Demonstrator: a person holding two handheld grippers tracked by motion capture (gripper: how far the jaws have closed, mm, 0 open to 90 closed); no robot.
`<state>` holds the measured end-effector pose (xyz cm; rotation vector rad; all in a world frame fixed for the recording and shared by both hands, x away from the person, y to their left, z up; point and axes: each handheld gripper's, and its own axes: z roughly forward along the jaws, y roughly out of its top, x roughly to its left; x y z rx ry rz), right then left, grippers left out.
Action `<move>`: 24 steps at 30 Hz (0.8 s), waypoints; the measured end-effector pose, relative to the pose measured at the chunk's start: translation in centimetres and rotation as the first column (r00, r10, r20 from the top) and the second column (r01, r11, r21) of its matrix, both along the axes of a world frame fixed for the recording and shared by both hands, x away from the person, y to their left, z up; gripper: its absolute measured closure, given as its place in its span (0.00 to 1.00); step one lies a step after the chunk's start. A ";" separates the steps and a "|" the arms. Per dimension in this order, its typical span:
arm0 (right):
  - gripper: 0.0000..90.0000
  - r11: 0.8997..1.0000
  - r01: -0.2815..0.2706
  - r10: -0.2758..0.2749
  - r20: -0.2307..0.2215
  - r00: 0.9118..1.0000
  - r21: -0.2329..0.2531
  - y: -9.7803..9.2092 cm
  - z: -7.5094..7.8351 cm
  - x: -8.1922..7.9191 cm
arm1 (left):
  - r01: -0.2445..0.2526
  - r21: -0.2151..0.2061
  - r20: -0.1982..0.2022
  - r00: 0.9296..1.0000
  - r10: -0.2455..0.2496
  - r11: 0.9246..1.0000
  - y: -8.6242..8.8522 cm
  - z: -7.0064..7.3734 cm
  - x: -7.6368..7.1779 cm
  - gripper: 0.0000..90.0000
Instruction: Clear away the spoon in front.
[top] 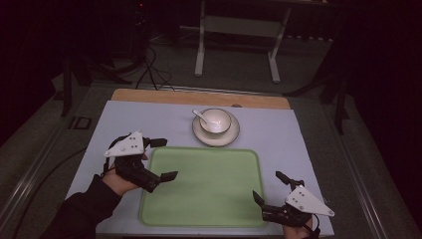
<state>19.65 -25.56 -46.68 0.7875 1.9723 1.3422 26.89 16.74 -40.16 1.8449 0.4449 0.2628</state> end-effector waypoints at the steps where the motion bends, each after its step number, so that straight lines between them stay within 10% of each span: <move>1: 0.11 1.000 0.000 0.000 -0.002 1.000 0.000 0.0 0.0 0.0 | -0.009 -0.003 -0.002 1.000 0.009 1.000 -0.1 0.2 0.4 0.00; 16: 0.11 1.000 -0.007 0.007 -0.002 1.000 -0.003 0.0 0.0 0.1 | -0.092 -0.032 -0.056 0.994 0.090 0.995 -2.5 0.5 5.6 0.03; 24: 0.11 1.000 -0.010 0.010 -0.005 1.000 -0.005 0.0 -0.1 0.1 | -0.191 -0.054 -0.110 0.977 0.184 0.980 -3.2 -0.5 8.8 0.10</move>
